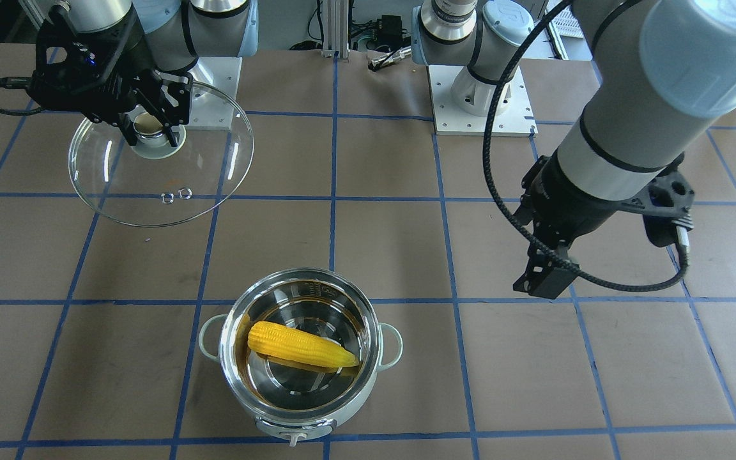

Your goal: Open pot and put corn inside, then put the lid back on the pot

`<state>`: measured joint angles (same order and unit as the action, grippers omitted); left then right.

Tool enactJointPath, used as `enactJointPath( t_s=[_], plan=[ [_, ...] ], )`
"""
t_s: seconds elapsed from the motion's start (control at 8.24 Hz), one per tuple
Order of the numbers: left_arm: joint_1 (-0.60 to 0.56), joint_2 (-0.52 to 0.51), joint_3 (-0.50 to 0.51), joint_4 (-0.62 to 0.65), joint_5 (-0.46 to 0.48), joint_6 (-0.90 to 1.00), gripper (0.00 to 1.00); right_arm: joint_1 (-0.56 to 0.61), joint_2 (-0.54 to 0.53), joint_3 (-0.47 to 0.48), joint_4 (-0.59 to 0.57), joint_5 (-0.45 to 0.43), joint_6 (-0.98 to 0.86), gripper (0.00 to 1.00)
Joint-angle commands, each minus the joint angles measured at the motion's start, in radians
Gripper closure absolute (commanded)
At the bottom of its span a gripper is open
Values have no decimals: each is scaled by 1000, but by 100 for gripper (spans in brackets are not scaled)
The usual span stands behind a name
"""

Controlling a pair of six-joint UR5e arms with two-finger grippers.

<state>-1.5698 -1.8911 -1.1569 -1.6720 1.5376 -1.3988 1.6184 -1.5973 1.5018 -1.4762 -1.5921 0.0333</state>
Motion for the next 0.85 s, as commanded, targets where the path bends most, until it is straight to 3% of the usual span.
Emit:
enactJointPath(
  t_s=[0.0,0.36,0.73],
  plan=[
    [79,96,-3,-115,47,220,0,0,0,0,0,-3,-9,65],
    [113,107,-13,-141,47,482,0,0,0,0,0,-2,-1,65],
    [114,107,-33,-127,44,552,0,0,0,0,-7,3,-1,65]
  ],
)
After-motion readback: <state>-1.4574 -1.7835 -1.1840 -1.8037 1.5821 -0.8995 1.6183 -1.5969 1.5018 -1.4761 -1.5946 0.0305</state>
